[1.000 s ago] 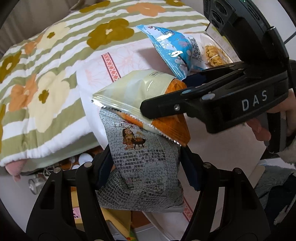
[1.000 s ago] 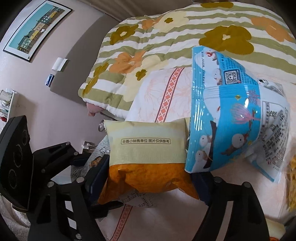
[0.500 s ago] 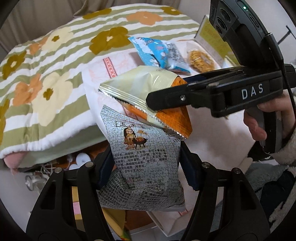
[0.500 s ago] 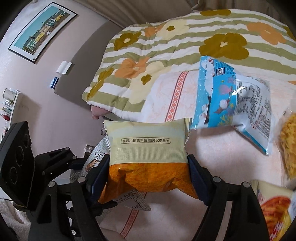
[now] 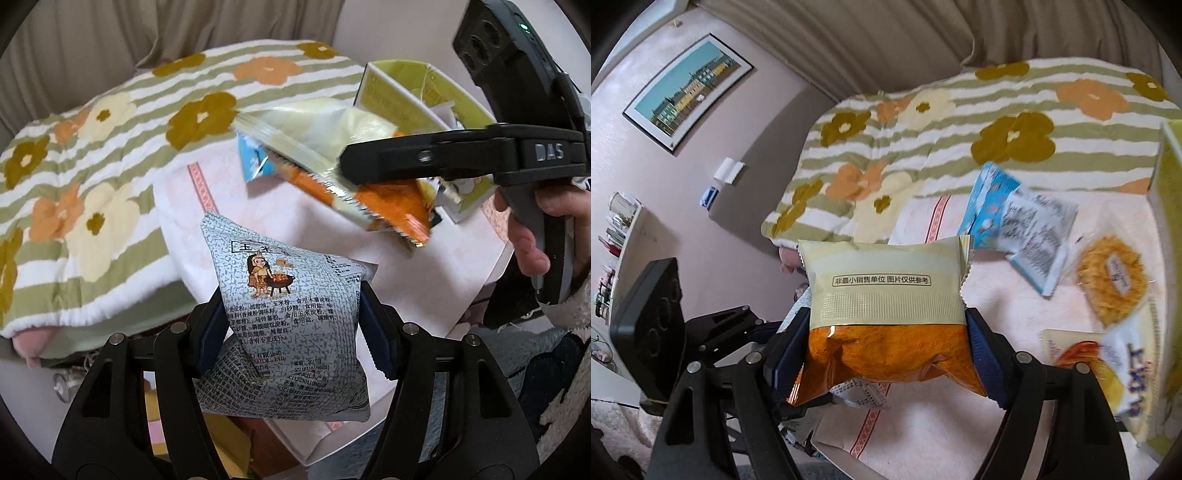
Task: Organize snacks
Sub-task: 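Carry both bags over the box and open both tools to drop them inside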
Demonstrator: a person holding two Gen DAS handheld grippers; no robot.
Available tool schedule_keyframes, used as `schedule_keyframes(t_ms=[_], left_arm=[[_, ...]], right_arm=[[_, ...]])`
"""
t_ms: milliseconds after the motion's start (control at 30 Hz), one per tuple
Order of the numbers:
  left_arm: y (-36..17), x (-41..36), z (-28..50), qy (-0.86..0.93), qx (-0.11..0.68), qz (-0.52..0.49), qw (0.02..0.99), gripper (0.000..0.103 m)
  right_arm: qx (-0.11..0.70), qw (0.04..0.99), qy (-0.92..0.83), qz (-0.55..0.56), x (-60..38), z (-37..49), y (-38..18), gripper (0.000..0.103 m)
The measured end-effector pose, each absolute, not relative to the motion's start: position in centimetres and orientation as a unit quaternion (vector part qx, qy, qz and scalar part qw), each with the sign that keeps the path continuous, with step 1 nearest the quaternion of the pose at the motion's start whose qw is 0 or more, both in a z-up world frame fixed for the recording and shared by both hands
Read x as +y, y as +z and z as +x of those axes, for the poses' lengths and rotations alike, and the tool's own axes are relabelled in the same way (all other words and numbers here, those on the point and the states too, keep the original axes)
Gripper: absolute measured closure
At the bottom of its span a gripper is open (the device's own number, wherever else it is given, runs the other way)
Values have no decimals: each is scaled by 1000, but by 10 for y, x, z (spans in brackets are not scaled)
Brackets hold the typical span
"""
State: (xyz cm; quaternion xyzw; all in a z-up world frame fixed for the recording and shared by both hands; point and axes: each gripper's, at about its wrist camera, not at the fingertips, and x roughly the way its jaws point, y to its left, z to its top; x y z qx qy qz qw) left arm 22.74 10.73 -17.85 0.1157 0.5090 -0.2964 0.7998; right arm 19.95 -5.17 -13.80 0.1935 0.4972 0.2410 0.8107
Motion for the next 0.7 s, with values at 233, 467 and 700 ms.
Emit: schedule_keyframes(t_ms=[233,467,700], left_arm=[[-152,52,227,-286,491,109,815,41],[-119,-40,224,-282,460,79,838,41],[-104,-149,225,-289,443,48,847,41]], right_arm=[[455,833,233,211,-118,180,-106,26],[437,851,215,199,-221,161,-73,26],[429,866,182,183,-318,147,-55,26]])
